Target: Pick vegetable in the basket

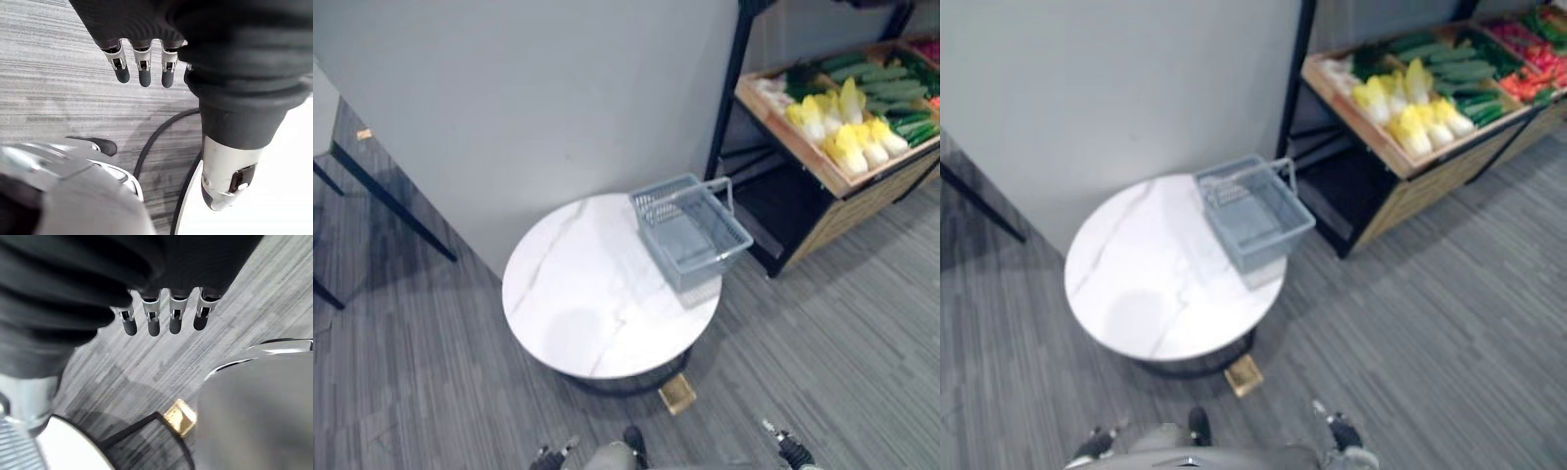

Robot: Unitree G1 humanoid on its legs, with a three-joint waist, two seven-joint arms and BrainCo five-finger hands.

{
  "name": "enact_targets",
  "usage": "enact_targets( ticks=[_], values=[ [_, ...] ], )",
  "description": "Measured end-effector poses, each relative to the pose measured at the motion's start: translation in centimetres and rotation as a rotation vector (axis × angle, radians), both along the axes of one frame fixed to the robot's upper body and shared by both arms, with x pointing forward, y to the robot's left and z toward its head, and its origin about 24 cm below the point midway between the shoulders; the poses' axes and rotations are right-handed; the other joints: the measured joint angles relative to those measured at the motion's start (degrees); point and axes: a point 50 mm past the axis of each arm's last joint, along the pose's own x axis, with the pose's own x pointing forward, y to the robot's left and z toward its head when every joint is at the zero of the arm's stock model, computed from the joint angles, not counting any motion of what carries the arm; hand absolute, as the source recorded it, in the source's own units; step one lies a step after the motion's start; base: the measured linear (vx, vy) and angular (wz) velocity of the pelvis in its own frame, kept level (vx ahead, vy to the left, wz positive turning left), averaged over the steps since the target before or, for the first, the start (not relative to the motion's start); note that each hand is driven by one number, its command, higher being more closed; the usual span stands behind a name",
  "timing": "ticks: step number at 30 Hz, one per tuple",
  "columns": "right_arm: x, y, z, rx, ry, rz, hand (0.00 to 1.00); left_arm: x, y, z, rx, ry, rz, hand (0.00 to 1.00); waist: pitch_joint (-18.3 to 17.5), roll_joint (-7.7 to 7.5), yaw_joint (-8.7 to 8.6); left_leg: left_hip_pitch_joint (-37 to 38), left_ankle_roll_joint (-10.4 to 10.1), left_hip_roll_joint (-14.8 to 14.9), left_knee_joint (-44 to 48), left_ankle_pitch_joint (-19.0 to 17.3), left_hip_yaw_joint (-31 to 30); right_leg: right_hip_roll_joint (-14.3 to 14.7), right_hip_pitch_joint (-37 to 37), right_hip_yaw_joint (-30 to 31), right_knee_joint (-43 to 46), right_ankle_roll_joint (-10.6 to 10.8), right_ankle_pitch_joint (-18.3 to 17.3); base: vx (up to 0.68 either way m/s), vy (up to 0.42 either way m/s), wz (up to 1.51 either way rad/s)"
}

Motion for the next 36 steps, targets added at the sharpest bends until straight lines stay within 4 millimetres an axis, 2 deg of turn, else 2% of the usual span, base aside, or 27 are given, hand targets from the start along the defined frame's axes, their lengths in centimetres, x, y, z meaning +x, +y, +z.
enact_targets(
  ticks=[1,2,3,4,5,7,9,10,12,14,15,16,18,19,20,22,24,26,27,28,29,30,31,32,33,35,36],
  values=[
    [-0.2,-0.1,0.0,-0.001,0.004,-0.005,0.0,-0.4,0.1,-0.1,-0.001,0.028,-0.028,0.0,0.1,-0.17,0.0,2.5,0.1,0.0,0.1,-0.9,-0.6,-0.5,-3.4,-1.1,7.8,-0.7,-0.7,0.33,0.031,0.24],
    [-0.1,-0.1,0.0,-0.002,0.002,-0.004,0.0,-0.4,0.1,-0.1,-0.002,0.032,-0.038,0.0,0.1,-0.1,-0.21,3.7,0.3,0.0,0.0,-1.3,-1.1,-0.6,-4.5,-2.2,10.3,-1.4,-1.7,0.33,0.001,0.38],
    [0.0,-0.1,0.0,-0.003,-0.001,-0.002,0.0,-0.4,0.0,-0.1,-0.001,0.034,-0.049,0.0,0.2,0.16,-0.89,5.6,0.1,0.3,-0.6,-1.5,-1.9,-0.6,-6.2,-5.2,11.6,-3.0,-5.1,0.28,-0.034,0.5],
    [0.3,-0.2,0.1,-0.008,-0.01,0.0,0.0,-0.2,-0.1,-0.1,-0.003,0.029,-0.051,0.0,0.3,0.62,-1.44,6.8,0.1,0.7,-1.3,-1.4,-3.0,-0.4,-7.5,-8.4,9.0,-4.3,-7.6,0.27,-0.049,0.54],
    [0.5,-0.3,0.2,-0.012,-0.018,0.001,0.0,0.0,-0.2,-0.1,-0.004,0.023,-0.052,0.0,0.3,0.83,-1.62,7.2,0.0,1.0,-1.5,-1.4,-3.5,-0.4,-8.0,-10.0,6.3,-4.9,-8.4,0.25,-0.091,0.52],
    [0.9,-0.4,0.3,-0.016,-0.027,0.002,0.0,0.6,-0.3,-0.1,-0.007,0.008,-0.052,0.0,0.5,1.24,-2.19,7.6,-0.3,2.1,-1.5,-1.5,-5.3,0.2,-8.4,-12.0,-7.3,-5.0,-8.5,0.24,-0.183,0.51],
    [1.2,-0.6,0.4,-0.02,-0.035,-0.005,0.0,0.9,-0.5,-0.1,-0.011,-0.001,-0.044,0.0,0.5,1.78,-2.11,7.5,-3.1,3.8,-1.7,-2.5,-7.4,0.7,-8.2,-10.3,-22.9,-3.8,-6.9,0.23,-0.312,0.43],
    [1.2,-0.6,0.4,-0.02,-0.035,-0.011,0.0,0.8,-0.5,-0.1,-0.011,-0.002,-0.029,0.0,0.5,1.8,-1.71,7.6,-4.4,4.9,-1.6,-3.5,-7.9,0.4,-8.3,-8.8,-28.6,-4.0,-5.0,0.18,-0.318,0.2],
    [0.8,-0.6,0.3,-0.016,-0.028,-0.025,0.0,0.0,-0.4,-0.2,-0.008,0.013,0.022,0.0,0.6,1.68,-0.94,8.7,-6.8,7.1,-1.5,-4.9,-8.8,-0.5,-8.6,-7.3,-32.0,-3.6,-4.0,0.23,-0.397,0.14],
    [0.5,-0.2,0.2,0.0,-0.023,-0.023,0.0,-0.7,-0.1,-0.1,0.002,0.025,0.044,0.0,0.1,0.15,-0.98,9.1,-10.5,8.5,-1.9,-5.6,-10.3,-1.1,-8.1,-5.1,-34.5,-3.6,-4.4,0.24,-0.436,0.3],
    [0.5,0.1,0.1,0.008,-0.021,-0.014,0.0,-0.7,0.2,-0.1,0.012,0.032,0.043,0.0,0.1,-0.44,-0.9,9.8,-12.6,9.4,-2.7,-5.2,-11.0,-0.7,-8.4,-5.4,-33.3,-0.3,0.0,0.28,-0.518,0.5],
    [0.2,-1.0,0.3,-0.021,-0.013,-0.005,0.0,-0.9,-0.8,-0.3,-0.015,0.039,0.039,0.0,-0.3,1.95,-1.07,9.8,-13.3,12.7,-4.4,-4.1,-13.4,2.5,-9.5,-7.1,-29.8,-1.8,-1.5,0.3,-0.479,0.43],
    [0.5,-1.6,0.5,-0.04,-0.017,0.022,0.0,-0.7,-1.5,-0.4,-0.033,0.034,0.039,0.0,-0.4,3.82,-0.79,9.5,-13.8,13.4,-5.7,-0.8,-13.7,4.3,-9.3,-9.6,-28.6,-3.5,-4.0,0.31,-0.37,0.41],
    [0.7,-1.7,0.5,-0.045,-0.02,0.035,0.0,-0.7,-1.5,-0.4,-0.031,0.035,0.041,0.0,-0.5,3.89,-1.05,9.5,-13.9,13.8,-6.2,0.7,-13.5,4.5,-9.1,-10.4,-28.2,-3.8,-4.7,0.35,-0.379,0.53],
    [1.2,-1.8,0.7,-0.052,-0.028,0.062,0.0,-0.8,-1.5,-0.4,-0.032,0.035,0.045,0.0,-0.8,4.49,-0.99,9.4,-14.7,15.0,-7.3,4.4,-13.9,5.8,-8.1,-12.1,-28.3,-4.7,-5.5,0.27,-0.309,0.41],
    [1.9,-1.6,0.8,-0.06,-0.044,0.101,0.0,-1.2,-1.6,-0.5,-0.032,0.042,0.056,0.0,-1.4,4.75,-1.0,7.9,-14.8,16.1,-6.3,6.6,-14.1,6.7,-7.0,-14.0,-29.0,-5.8,-6.3,0.22,-0.263,0.38],
    [3.4,-1.5,1.3,-0.076,-0.089,0.129,0.0,-1.1,-1.3,-0.4,-0.02,0.042,0.049,0.0,-1.3,4.5,-1.19,4.0,-14.1,16.3,-1.2,8.0,-14.3,6.4,-5.2,-16.6,-30.2,-6.1,-6.4,0.2,-0.192,0.66],
    [4.5,-1.7,1.9,-0.111,-0.135,0.144,0.0,-0.8,-1.2,-0.3,-0.01,0.038,0.011,0.0,-1.1,4.36,-1.41,1.5,-13.1,15.9,1.3,10.9,-13.6,5.4,-3.0,-19.3,-30.9,-6.4,-6.5,0.19,-0.138,0.94],
    [5.8,-2.0,2.7,-0.141,-0.19,0.164,0.0,-0.4,-1.1,-0.2,0.002,0.03,-0.023,0.0,-0.7,3.75,-1.36,0.9,-12.7,15.2,1.6,13.8,-11.1,4.6,-1.1,-20.4,-32.0,-6.4,-6.5,0.14,-0.081,0.94],
    [7.7,-2.4,4.1,-0.179,-0.28,0.194,0.0,0.0,-1.0,-0.1,0.01,0.019,-0.048,0.0,-0.3,2.98,-1.01,-0.4,-12.5,14.8,2.4,15.8,-8.1,4.0,0.2,-21.4,-33.6,-6.4,-6.5,0.13,-0.073,0.84],
    [8.9,-2.7,5.0,-0.207,-0.33,0.214,0.0,0.1,-1.1,-0.1,0.012,0.014,-0.06,0.0,-0.1,2.8,-0.86,-1.0,-12.4,14.7,2.7,16.1,-6.8,3.4,0.7,-21.7,-34.3,-6.4,-6.5,0.06,-0.018,0.6],
    [11.5,-3.1,6.9,-0.268,-0.424,0.264,0.0,0.2,-1.3,-0.1,0.016,0.015,-0.075,0.0,-0.1,3.2,-0.65,-1.6,-12.9,13.8,1.9,14.0,-5.4,3.0,0.8,-22.5,-34.5,-6.5,-6.4,0.05,0.062,0.34],
    [12.8,-3.5,8.0,-0.317,-0.466,0.302,0.0,0.2,-1.4,-0.1,0.017,0.017,-0.082,0.0,0.0,3.41,-0.55,-1.6,-12.7,12.6,0.4,13.4,-5.4,2.8,0.7,-22.7,-34.5,-6.5,-6.4,0.04,0.106,0.25],
    [14.9,-4.0,10.0,-0.395,-0.538,0.353,0.0,0.3,-1.4,-0.1,0.021,0.018,-0.09,0.0,0.2,3.87,-0.3,-1.5,-12.2,10.8,-2.5,13.5,-4.7,2.8,0.5,-23.2,-34.4,-6.3,-6.3,0.01,0.115,0.24],
    [16.3,-4.4,11.5,-0.443,-0.588,0.378,0.0,0.6,-1.5,-0.1,0.024,0.013,-0.1,0.0,0.2,4.01,-0.43,-1.2,-11.8,10.5,-4.2,13.6,-3.3,3.1,0.3,-23.7,-34.5,-5.9,-6.1,0.01,0.093,0.27],
    [19.9,-4.9,15.4,-0.607,-0.7,0.457,0.0,1.3,-1.4,0.1,0.033,-0.009,-0.119,0.0,0.8,4.4,0.59,-1.2,-11.5,10.5,-7.6,13.3,-3.4,4.6,-1.1,-23.4,-36.6,-5.8,-3.9,-0.01,0.081,0.08],
    [20.7,-4.8,16.3,-0.645,-0.725,0.479,0.0,1.3,-1.3,0.1,0.036,-0.01,-0.118,0.0,1.1,4.16,0.72,-1.5,-11.5,10.4,-8.1,13.3,-3.1,4.8,-1.5,-23.3,-37.3,-5.8,-3.2,-0.08,0.101,-0.11]
  ],
)
